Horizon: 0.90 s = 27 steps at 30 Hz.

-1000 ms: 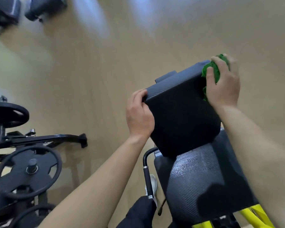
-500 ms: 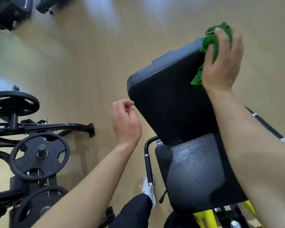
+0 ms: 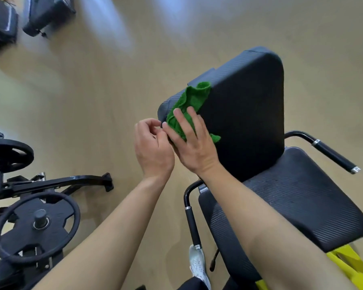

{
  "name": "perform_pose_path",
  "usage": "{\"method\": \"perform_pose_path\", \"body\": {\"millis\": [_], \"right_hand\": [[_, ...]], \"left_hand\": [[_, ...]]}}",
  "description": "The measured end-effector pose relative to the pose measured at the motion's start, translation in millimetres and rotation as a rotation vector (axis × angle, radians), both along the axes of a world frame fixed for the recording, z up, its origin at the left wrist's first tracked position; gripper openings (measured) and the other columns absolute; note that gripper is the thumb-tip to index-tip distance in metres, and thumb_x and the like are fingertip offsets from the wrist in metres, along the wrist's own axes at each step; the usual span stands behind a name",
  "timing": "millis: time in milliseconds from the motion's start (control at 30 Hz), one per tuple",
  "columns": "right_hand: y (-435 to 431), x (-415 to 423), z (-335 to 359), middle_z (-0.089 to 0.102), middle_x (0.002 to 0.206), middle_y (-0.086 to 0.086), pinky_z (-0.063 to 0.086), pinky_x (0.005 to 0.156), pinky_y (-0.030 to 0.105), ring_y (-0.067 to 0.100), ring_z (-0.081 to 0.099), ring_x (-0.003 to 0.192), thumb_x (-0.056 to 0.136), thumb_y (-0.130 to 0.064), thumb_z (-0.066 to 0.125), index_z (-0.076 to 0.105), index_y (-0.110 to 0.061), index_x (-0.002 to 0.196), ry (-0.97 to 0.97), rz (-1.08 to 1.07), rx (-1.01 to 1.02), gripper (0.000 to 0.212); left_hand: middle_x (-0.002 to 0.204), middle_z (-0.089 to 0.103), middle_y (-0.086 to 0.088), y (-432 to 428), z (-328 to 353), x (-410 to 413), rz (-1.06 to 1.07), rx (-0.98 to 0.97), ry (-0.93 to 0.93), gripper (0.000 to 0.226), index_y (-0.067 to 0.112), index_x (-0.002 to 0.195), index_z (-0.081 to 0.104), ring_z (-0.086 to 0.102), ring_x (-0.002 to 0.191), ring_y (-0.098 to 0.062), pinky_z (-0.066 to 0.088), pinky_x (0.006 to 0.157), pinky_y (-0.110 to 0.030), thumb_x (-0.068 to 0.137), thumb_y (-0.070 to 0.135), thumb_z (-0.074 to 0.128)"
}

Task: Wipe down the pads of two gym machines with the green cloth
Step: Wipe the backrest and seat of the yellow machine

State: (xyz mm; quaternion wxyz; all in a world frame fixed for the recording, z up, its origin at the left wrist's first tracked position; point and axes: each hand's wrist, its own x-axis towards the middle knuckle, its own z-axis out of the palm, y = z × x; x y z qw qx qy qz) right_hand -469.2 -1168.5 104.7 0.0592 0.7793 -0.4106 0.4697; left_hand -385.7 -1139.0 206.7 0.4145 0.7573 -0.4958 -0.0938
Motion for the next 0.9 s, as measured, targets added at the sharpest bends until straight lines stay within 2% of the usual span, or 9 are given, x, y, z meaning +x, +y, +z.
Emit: {"method": "perform_pose_path", "body": {"millis": [67, 133, 233, 333, 400, 467, 600, 767, 900], "right_hand": [[-24, -30, 1, 0.034, 0.15, 0.01, 0.03, 0.118, 0.052, 0.037, 0.036, 0.14, 0.093, -0.02, 0.059, 0.045, -0.027, 0.141, 0.072, 0.011, -0.091, 0.051], [-51, -66, 6, 0.03, 0.15, 0.011, 0.024, 0.119, 0.054, 0.038, 0.033, 0.141, 0.081, -0.021, 0.065, 0.042, -0.026, 0.14, 0.051, -0.069, -0.061, 0.063], [-72, -106, 5, 0.035, 0.155, 0.021, 0.031, 0.119, 0.058, 0.047, 0.037, 0.142, 0.082, -0.013, 0.064, 0.042, -0.02, 0.134, -0.136, -0.314, 0.043, 0.057], [-69, -116, -11, 0.041, 0.152, 0.033, 0.036, 0.118, 0.054, 0.051, 0.04, 0.142, 0.093, -0.007, 0.055, 0.04, -0.017, 0.131, -0.406, -0.518, 0.172, 0.042], [-58, -106, -23, 0.036, 0.153, 0.036, 0.033, 0.12, 0.053, 0.053, 0.036, 0.144, 0.099, -0.007, 0.049, 0.039, -0.016, 0.132, -0.548, -0.589, 0.228, 0.036], [-42, -84, -34, 0.032, 0.154, 0.039, 0.03, 0.12, 0.057, 0.057, 0.029, 0.146, 0.099, -0.005, 0.047, 0.039, -0.01, 0.134, -0.605, -0.584, 0.251, 0.037], [3, -13, -46, 0.026, 0.154, 0.043, 0.028, 0.118, 0.064, 0.061, 0.021, 0.147, 0.096, -0.001, 0.05, 0.04, -0.004, 0.136, -0.594, -0.461, 0.27, 0.042], [41, 63, -36, 0.022, 0.154, 0.027, 0.025, 0.122, 0.06, 0.058, 0.028, 0.143, 0.105, -0.027, 0.043, 0.04, -0.009, 0.139, -0.611, -0.336, 0.274, 0.038], [16, 33, -25, 0.027, 0.152, 0.02, 0.028, 0.122, 0.057, 0.049, 0.042, 0.135, 0.103, -0.027, 0.052, 0.041, -0.016, 0.142, -0.34, -0.264, 0.15, 0.042]], "left_hand": [[0.083, 0.049, 0.013, -2, 1, 4, 0.002, 0.002, 0.007, 0.015, 0.026, 0.096, 0.052, 0.053, 0.081, -0.017, 0.047, 0.077, -0.032, 0.088, 0.013, 0.052], [0.084, 0.048, 0.016, -3, 2, 5, -0.016, 0.007, 0.003, 0.013, 0.025, 0.097, 0.053, 0.051, 0.079, -0.012, 0.043, 0.075, -0.024, 0.09, 0.014, 0.051], [0.086, 0.049, 0.016, -3, 0, 2, -0.026, 0.011, 0.016, 0.011, 0.025, 0.096, 0.053, 0.05, 0.08, -0.008, 0.041, 0.074, -0.02, 0.093, 0.016, 0.049], [0.086, 0.052, 0.013, 1, -8, -1, -0.02, 0.009, 0.07, 0.01, 0.024, 0.097, 0.052, 0.051, 0.08, -0.011, 0.043, 0.074, -0.023, 0.094, 0.015, 0.048], [0.087, 0.054, 0.01, 5, -14, -1, -0.009, 0.029, 0.113, 0.009, 0.023, 0.099, 0.051, 0.052, 0.079, -0.012, 0.044, 0.072, -0.024, 0.095, 0.017, 0.047], [0.089, 0.056, 0.009, 10, -19, 2, 0.001, 0.046, 0.129, 0.007, 0.023, 0.1, 0.051, 0.053, 0.08, -0.013, 0.044, 0.072, -0.026, 0.096, 0.019, 0.047], [0.094, 0.057, 0.006, 24, -25, 7, -0.006, 0.058, 0.117, 0.009, 0.027, 0.098, 0.052, 0.055, 0.085, -0.017, 0.048, 0.076, -0.032, 0.097, 0.021, 0.046], [0.098, 0.058, 0.003, 38, -29, 11, -0.005, 0.055, 0.114, 0.009, 0.022, 0.098, 0.055, 0.056, 0.09, -0.017, 0.049, 0.081, -0.038, 0.094, 0.022, 0.046], [0.094, 0.058, 0.007, 37, -16, 5, -0.058, -0.014, 0.083, 0.011, 0.023, 0.098, 0.054, 0.055, 0.086, -0.014, 0.047, 0.077, -0.031, 0.098, 0.017, 0.045]]}}
